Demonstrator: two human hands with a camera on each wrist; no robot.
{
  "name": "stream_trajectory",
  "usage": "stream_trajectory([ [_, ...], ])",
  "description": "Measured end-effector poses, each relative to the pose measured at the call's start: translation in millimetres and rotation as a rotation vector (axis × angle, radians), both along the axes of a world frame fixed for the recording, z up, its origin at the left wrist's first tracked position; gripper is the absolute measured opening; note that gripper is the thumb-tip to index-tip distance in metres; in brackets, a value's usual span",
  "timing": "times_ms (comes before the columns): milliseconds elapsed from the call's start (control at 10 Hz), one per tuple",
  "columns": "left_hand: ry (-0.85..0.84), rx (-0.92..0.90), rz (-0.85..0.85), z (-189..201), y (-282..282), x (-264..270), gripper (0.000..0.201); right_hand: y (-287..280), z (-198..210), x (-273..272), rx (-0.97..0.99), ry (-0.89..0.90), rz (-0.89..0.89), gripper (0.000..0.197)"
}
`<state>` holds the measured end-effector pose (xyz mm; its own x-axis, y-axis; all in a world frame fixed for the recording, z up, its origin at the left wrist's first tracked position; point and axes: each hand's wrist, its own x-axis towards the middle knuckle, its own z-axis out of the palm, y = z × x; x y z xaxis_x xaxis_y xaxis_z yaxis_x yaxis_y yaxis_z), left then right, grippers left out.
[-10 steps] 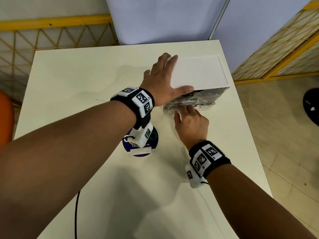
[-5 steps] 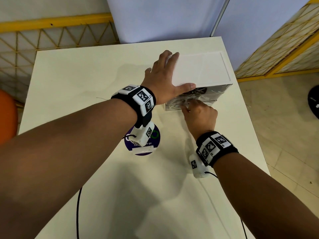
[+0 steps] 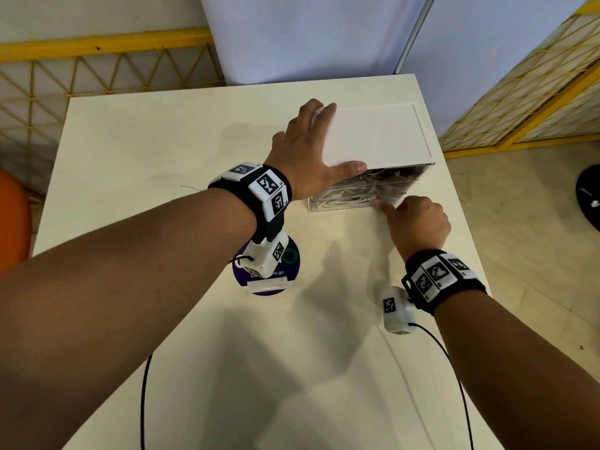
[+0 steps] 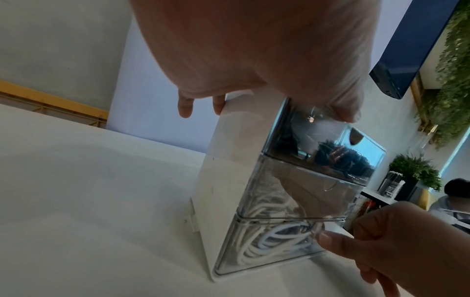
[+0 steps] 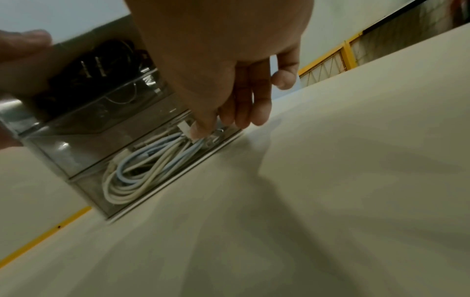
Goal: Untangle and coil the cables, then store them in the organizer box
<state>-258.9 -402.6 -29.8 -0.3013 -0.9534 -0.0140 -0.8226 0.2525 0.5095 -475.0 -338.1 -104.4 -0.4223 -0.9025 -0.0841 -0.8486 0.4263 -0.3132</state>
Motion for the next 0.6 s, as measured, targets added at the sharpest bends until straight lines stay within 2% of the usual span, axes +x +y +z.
stream_trajectory([
  [100,0.008,-0.017,-0.009,-1.5,-0.7,0.4,0.111,-6.0,4.1,-1.7,0.003,0.017,0.035,0.062],
  [300,0.028,-0.002,-0.002,0.1,0.6,0.2,0.118,-2.5,-2.0,1.8,0.042,0.029,0.093,0.06],
  [400,0.015,0.035,-0.003,4.8,2.4,-0.1,0.121,0.4,-1.1,4.3,0.114,0.016,0.215,0.053],
  [500,0.047,0.049,0.038,4.2,4.8,-1.4,0.121,15.9,-1.7,-2.9,-0.037,0.07,0.382,0.045],
  [600,0.147,0.024,0.146,-6.5,28.2,4.0,0.116,50.6,-10.3,-12.2,-0.176,0.118,0.463,0.049],
])
